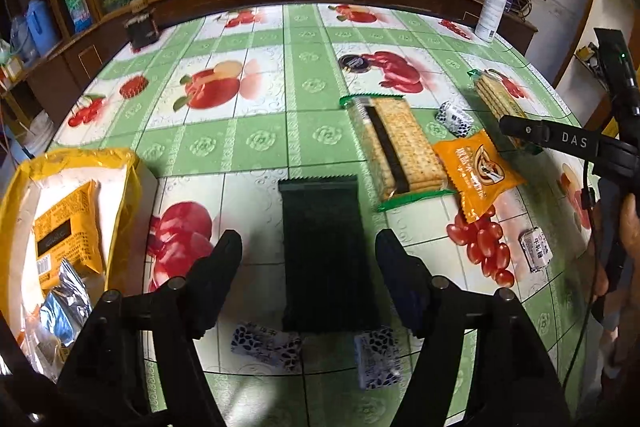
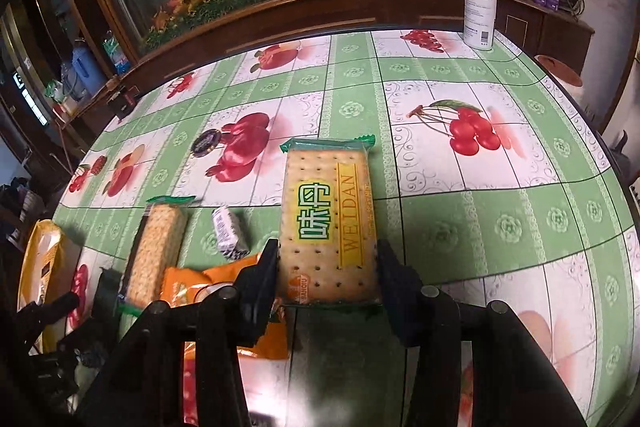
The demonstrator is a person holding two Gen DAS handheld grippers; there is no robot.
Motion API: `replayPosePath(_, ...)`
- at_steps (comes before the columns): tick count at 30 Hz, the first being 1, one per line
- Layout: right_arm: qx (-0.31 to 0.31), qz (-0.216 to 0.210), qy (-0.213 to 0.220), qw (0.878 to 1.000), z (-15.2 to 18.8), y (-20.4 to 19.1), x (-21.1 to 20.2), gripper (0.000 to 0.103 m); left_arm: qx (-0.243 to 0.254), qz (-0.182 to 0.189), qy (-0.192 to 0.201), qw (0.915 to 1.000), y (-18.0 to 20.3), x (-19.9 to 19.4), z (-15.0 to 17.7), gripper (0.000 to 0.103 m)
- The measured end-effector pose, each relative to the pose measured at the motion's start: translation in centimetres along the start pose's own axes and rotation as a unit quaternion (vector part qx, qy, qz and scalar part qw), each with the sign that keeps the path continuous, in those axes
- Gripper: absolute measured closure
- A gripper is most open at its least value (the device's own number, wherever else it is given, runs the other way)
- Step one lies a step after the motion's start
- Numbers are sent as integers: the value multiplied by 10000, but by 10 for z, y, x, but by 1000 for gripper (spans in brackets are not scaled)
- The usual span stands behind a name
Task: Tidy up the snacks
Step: 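Grasp the yellow WEIDAN cracker pack with the right tool while the left grasps a dark green pack, then carry the WEIDAN cracker pack and dark green pack over the tray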
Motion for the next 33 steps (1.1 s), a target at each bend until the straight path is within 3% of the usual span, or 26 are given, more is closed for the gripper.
replayPosePath(4,-32,-119,48,9999,7,-10,-12,55,428,-516,-131,9977,19,13,3,33)
replayPosePath(6,-38,-188,83,9998,10,-14,-18,55,336,-477,-25,9983,21,15,5,42)
replayPosePath(8,-62,-283,132,9995,15,-20,-25,55,169,-193,-54,9997,19,14,4,60)
replayPosePath(15,-110,-538,253,9982,33,-33,-51,55,60,-101,-48,9999,19,5,11,61)
replayPosePath(21,-106,-766,343,9964,52,-44,-79,55,-64,-282,239,9993,10,-34,23,61)
replayPosePath(30,-102,-1437,309,9891,85,-87,-104,55,-617,-571,414,9956,-44,-84,52,61)
replayPosePath(33,16,-1896,186,9817,98,-105,-106,56,-747,-700,443,9938,-66,-96,64,61)
Point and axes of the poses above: each gripper's, at about its wrist camera, not at the fingertips, and x roughly the way its jaws point, y to its right, z to its underside, the point moved 4 cm from there along x, roughly the way its jaws point, and after that the axes turned 12 degrees about -z, right-handed, at the moved point
